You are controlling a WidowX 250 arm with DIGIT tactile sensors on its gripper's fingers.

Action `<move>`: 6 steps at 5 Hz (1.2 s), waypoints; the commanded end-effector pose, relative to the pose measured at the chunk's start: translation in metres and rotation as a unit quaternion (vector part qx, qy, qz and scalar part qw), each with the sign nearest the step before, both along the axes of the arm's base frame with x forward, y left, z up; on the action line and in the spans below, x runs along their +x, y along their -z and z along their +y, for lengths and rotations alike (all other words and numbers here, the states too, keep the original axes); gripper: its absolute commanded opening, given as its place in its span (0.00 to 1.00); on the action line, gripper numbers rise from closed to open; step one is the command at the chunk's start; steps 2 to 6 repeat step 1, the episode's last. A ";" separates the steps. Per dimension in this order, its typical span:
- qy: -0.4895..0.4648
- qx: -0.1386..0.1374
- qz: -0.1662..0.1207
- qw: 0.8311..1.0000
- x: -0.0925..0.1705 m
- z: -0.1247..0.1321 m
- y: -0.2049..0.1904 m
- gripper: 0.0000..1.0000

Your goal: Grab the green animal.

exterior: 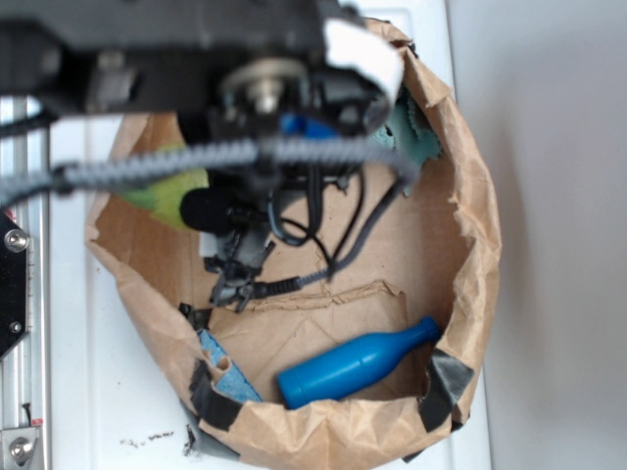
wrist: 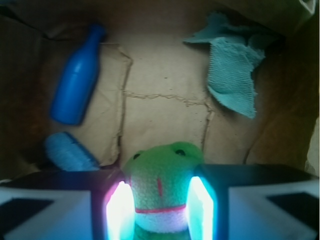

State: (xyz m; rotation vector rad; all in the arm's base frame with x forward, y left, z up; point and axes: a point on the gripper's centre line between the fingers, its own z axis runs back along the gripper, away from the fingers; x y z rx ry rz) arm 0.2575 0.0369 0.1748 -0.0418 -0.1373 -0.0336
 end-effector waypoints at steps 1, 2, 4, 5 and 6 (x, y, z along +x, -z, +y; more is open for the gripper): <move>0.037 0.057 -0.064 0.996 -0.001 -0.009 -0.019 1.00; 0.037 0.057 -0.064 0.996 -0.001 -0.009 -0.019 1.00; 0.037 0.057 -0.064 0.996 -0.001 -0.009 -0.019 1.00; 0.037 0.057 -0.064 0.996 -0.001 -0.009 -0.019 1.00; 0.037 0.057 -0.064 0.996 -0.001 -0.009 -0.019 1.00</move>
